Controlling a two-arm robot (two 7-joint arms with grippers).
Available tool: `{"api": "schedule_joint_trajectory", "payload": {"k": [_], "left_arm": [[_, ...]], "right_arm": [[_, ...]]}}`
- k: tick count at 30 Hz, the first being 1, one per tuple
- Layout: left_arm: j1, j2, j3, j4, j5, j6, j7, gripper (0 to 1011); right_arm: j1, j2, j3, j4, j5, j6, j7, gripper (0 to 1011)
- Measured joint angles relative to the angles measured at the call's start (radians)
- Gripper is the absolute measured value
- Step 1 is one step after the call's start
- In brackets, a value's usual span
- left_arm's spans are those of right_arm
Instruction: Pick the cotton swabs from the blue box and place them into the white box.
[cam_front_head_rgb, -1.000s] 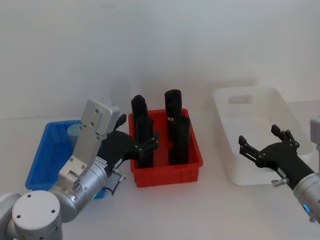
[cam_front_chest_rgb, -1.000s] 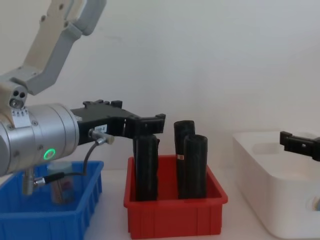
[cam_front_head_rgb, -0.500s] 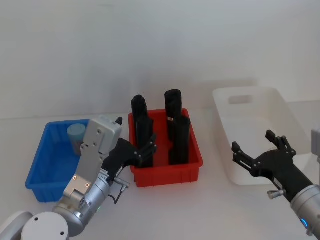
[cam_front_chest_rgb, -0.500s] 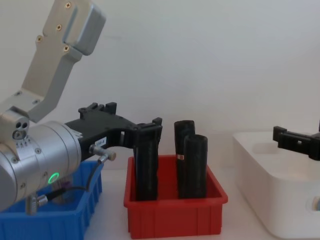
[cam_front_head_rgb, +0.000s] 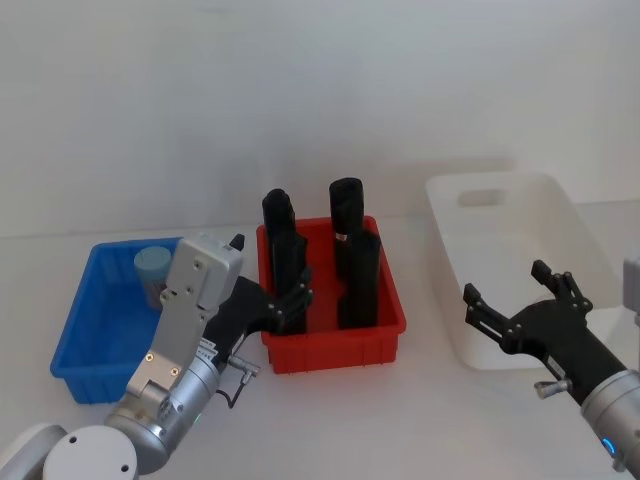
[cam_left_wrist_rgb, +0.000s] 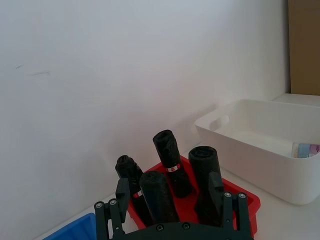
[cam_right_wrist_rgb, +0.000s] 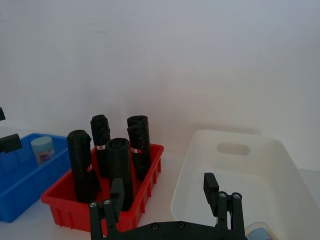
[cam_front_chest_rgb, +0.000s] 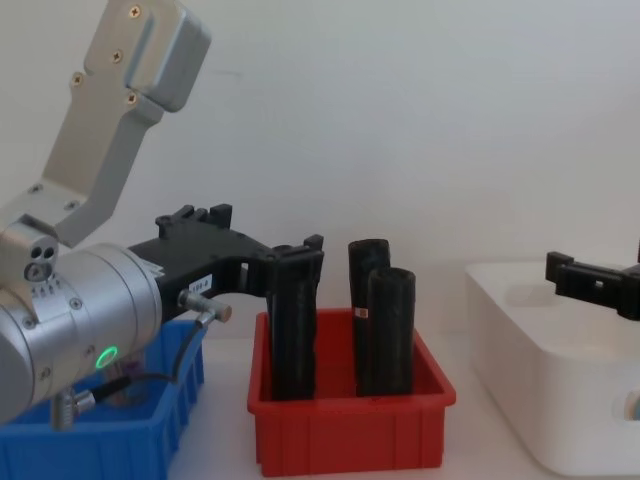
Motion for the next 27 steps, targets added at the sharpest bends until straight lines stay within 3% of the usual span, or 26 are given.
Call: {"api": "schedule_joint_trajectory", "payload": {"k": [14, 27], "left_arm": [[0.0, 0.0, 0.0, -0.001, -0.001, 0.0, 0.0, 1000], [0.0, 0.0, 0.0, -0.001, -0.001, 0.0, 0.0, 1000]], "right_arm": [[0.022, -0.011, -0.003, 0.033, -0.016, 0.001, 0.031, 1002], [0.126, -0.063, -0.022, 0.174, -0.07, -0.011, 0.132, 1002]]}}
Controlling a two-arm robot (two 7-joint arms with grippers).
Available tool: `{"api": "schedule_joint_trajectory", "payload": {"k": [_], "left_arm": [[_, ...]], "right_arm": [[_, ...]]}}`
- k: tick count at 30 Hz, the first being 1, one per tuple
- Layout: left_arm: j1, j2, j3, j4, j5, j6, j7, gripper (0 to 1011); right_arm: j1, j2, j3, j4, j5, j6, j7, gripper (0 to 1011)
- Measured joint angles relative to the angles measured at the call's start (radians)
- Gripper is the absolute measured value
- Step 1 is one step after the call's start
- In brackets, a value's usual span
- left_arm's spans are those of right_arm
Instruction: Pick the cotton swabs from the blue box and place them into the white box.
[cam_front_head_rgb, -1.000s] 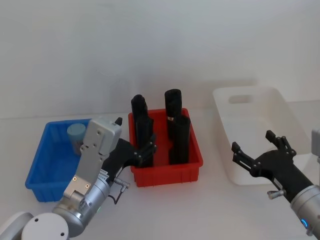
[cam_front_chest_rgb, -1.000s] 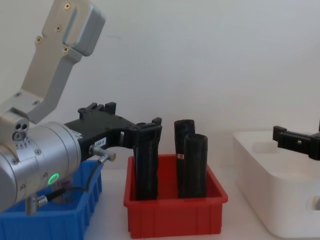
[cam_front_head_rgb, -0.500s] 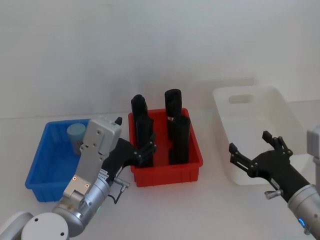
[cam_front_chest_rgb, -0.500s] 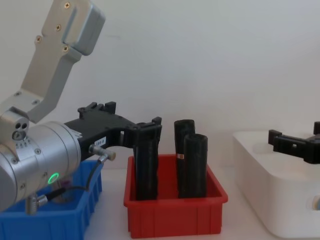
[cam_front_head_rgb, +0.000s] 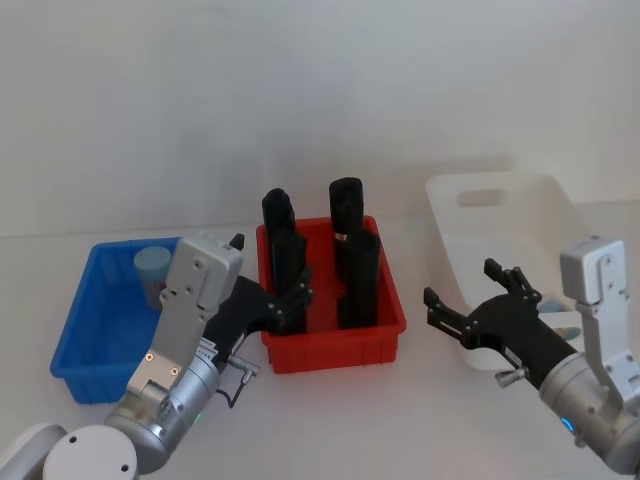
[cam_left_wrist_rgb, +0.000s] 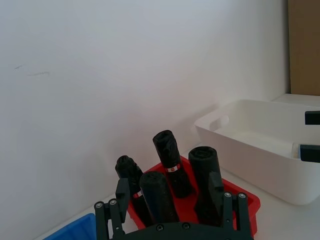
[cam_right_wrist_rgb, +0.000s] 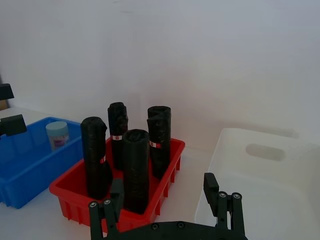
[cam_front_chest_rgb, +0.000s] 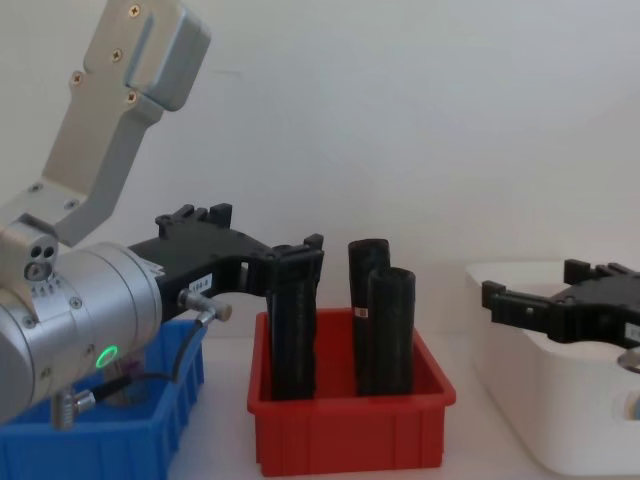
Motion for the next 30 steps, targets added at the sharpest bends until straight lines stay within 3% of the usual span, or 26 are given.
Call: {"api": "schedule_joint_trajectory", "payload": {"k": [13, 30], "left_arm": [[0.0, 0.0, 0.0, 0.0, 0.0, 0.0, 0.0, 1000], [0.0, 0.0, 0.0, 0.0, 0.0, 0.0, 0.0, 1000]], "right_arm": [[0.169, -0.089, -0.033, 0.214, -0.073, -0.044, 0.111, 1002], [0.344, -0.171, -0.056, 0.488, -0.131, -0.114, 0.173, 1002]]}}
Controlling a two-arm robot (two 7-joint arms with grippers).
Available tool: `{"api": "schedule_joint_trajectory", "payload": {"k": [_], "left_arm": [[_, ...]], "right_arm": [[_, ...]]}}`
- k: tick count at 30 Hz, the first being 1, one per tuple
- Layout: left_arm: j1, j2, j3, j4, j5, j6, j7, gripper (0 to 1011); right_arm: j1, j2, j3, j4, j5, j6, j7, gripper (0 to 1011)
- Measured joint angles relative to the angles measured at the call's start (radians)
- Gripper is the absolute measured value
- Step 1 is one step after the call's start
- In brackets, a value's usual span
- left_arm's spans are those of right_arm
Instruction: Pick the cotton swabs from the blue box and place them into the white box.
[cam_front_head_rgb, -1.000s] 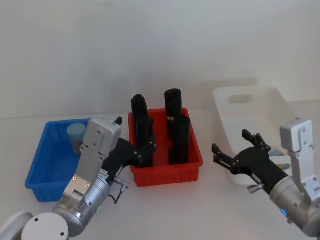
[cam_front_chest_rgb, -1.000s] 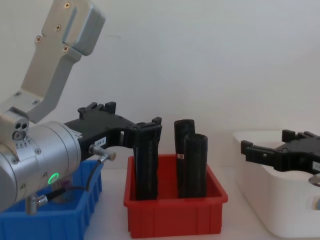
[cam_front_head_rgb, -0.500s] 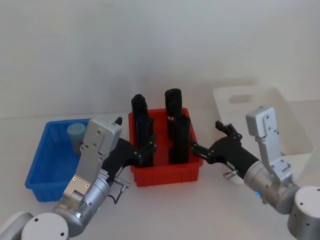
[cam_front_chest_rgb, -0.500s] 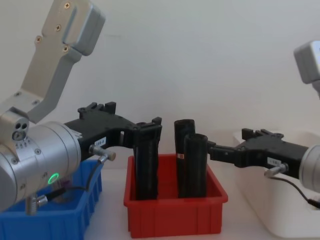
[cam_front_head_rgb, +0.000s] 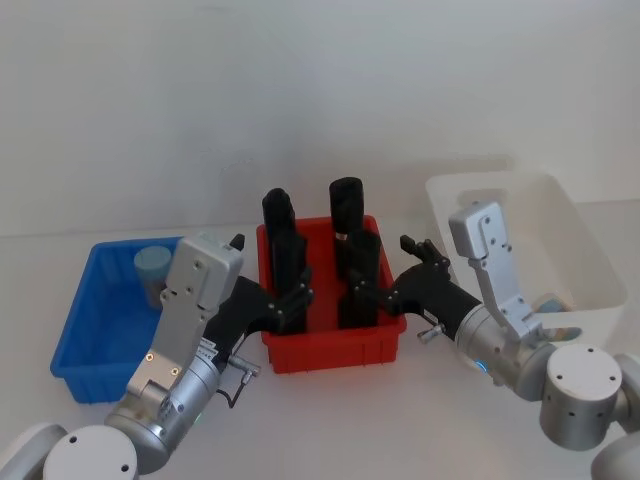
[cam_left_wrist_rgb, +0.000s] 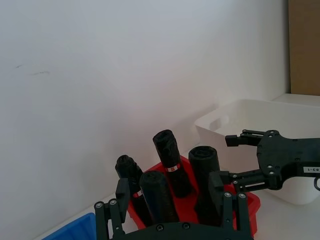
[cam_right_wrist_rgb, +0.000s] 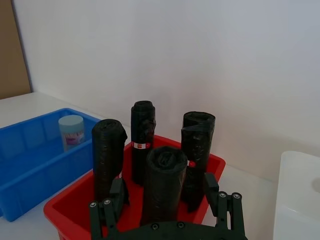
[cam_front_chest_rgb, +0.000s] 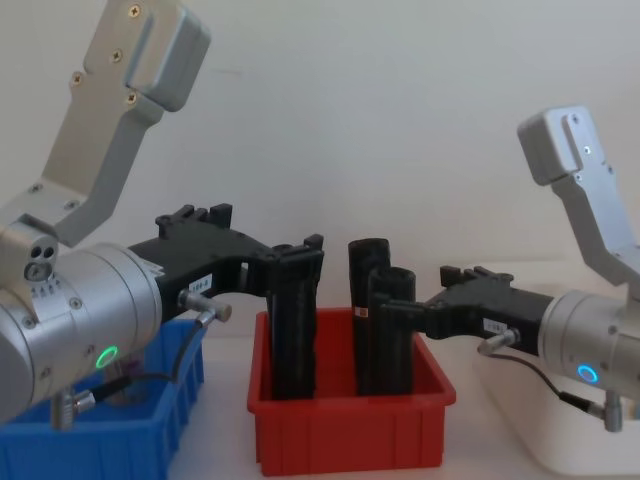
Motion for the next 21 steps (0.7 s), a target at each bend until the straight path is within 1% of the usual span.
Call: {"api": "schedule_joint_trajectory", "payload": {"k": [1, 2, 6, 16, 21], "left_arm": [[0.0, 0.0, 0.0, 0.0, 0.0, 0.0, 0.0, 999], [0.0, 0.0, 0.0, 0.0, 0.0, 0.0, 0.0, 1000], [0.0, 0.0, 0.0, 0.0, 0.0, 0.0, 0.0, 1000], [0.0, 0.0, 0.0, 0.0, 0.0, 0.0, 0.0, 1000], [0.0, 0.0, 0.0, 0.0, 0.0, 0.0, 0.0, 1000]], "right_arm": [[0.015, -0.007, -0.002, 0.026, -0.002, -0.007, 0.004, 1001], [0.015, -0.007, -0.002, 0.026, -0.002, -0.007, 0.004, 1002], [0.054, -0.025, -0.007, 0.095, -0.01, -0.03, 0.016, 1002], [0.133, -0.058, -0.014, 0.236, -0.022, -0.076, 0.027, 1001], [0.164, -0.072, -0.016, 0.296, -0.022, -0.094, 0.032, 907]]}}
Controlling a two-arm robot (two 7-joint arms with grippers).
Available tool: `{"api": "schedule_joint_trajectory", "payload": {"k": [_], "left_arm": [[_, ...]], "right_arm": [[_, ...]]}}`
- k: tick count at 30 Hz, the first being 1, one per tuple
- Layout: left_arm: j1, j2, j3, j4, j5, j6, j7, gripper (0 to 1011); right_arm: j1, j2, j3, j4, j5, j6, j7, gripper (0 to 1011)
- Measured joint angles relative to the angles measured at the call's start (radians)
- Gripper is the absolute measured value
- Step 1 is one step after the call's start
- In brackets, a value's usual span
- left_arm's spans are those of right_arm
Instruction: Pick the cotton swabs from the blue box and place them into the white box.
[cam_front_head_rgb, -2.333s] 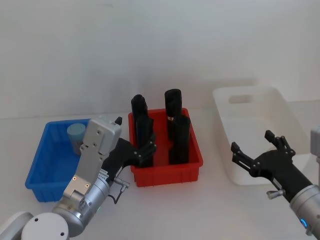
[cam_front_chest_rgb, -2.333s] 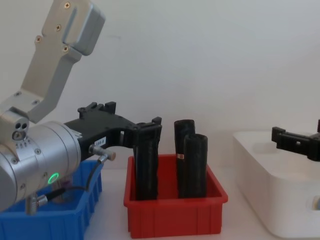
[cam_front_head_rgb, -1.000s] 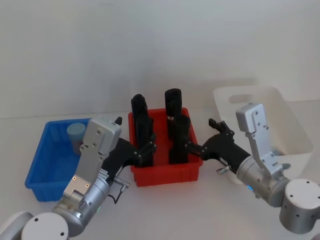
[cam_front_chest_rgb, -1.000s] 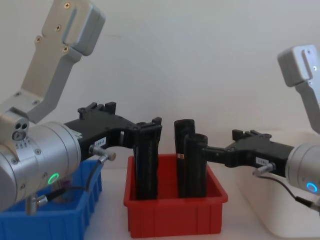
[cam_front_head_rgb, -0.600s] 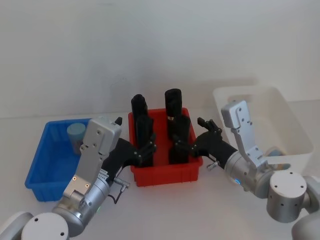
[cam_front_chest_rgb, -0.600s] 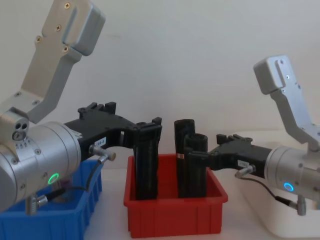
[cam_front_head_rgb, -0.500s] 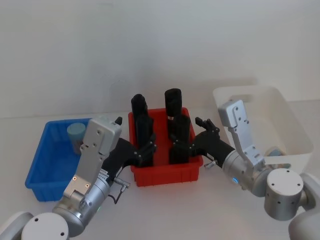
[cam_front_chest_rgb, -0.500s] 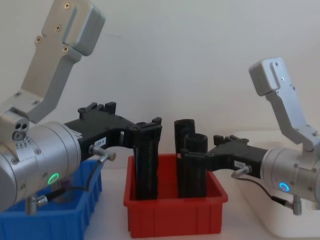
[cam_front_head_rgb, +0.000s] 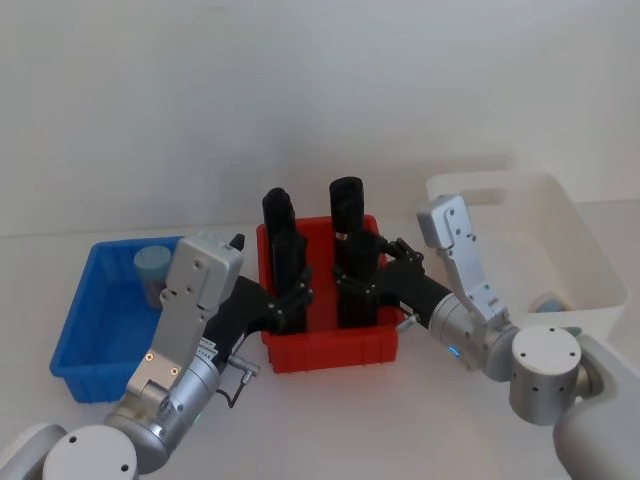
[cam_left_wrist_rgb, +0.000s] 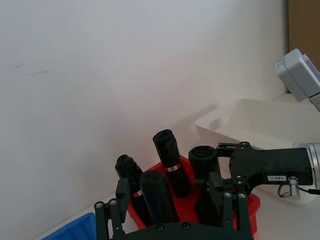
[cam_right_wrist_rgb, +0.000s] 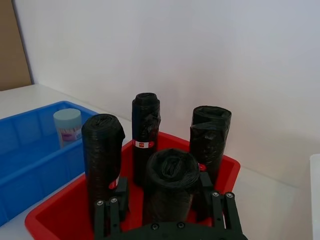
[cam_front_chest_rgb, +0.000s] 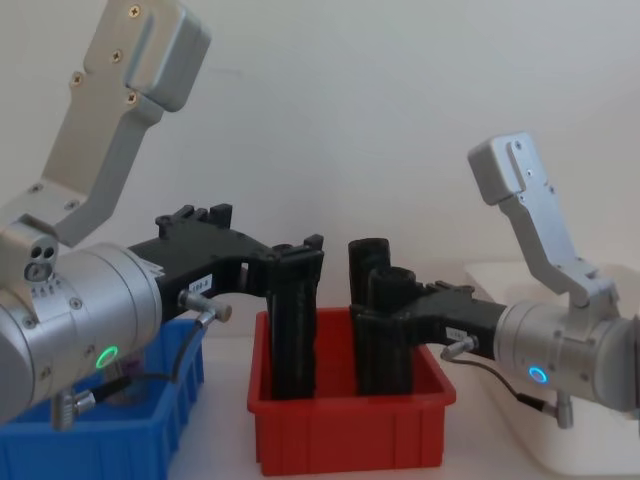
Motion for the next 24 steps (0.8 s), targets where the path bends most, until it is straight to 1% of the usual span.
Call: {"api": "schedule_joint_trajectory", "payload": {"k": [1, 2, 4, 6, 8, 11, 12, 13, 18, 20, 24], "left_arm": [[0.0, 0.0, 0.0, 0.0, 0.0, 0.0, 0.0, 1000], [0.0, 0.0, 0.0, 0.0, 0.0, 0.0, 0.0, 999], [0.0, 0.0, 0.0, 0.0, 0.0, 0.0, 0.0, 999], [0.0, 0.0, 0.0, 0.0, 0.0, 0.0, 0.0, 1000], [0.0, 0.0, 0.0, 0.0, 0.0, 0.0, 0.0, 1000], [0.0, 0.0, 0.0, 0.0, 0.0, 0.0, 0.0, 1000], [0.0, 0.0, 0.0, 0.0, 0.0, 0.0, 0.0, 1000], [0.0, 0.0, 0.0, 0.0, 0.0, 0.0, 0.0, 999], [0.0, 0.0, 0.0, 0.0, 0.0, 0.0, 0.0, 1000], [0.0, 0.0, 0.0, 0.0, 0.0, 0.0, 0.0, 1000], [0.0, 0.0, 0.0, 0.0, 0.0, 0.0, 0.0, 1000]], "right_arm": [[0.005, -0.002, 0.0, 0.01, 0.0, -0.003, 0.001, 907], [0.017, -0.007, 0.0, 0.032, 0.001, -0.008, 0.002, 849], [0.026, -0.011, 0.0, 0.051, 0.002, -0.015, 0.003, 814], [0.041, -0.017, -0.001, 0.079, 0.005, -0.026, 0.005, 743], [0.053, -0.022, -0.001, 0.102, 0.008, -0.034, 0.006, 704], [0.064, -0.027, -0.001, 0.125, 0.012, -0.043, 0.008, 560], [0.068, -0.028, -0.001, 0.131, 0.013, -0.045, 0.008, 560], [0.069, -0.029, -0.001, 0.134, 0.014, -0.047, 0.009, 519], [0.075, -0.032, 0.001, 0.144, 0.024, -0.052, 0.01, 452], [0.074, -0.031, 0.002, 0.137, 0.029, -0.052, 0.01, 446], [0.055, -0.024, 0.007, 0.088, 0.043, -0.044, 0.01, 421]]}}
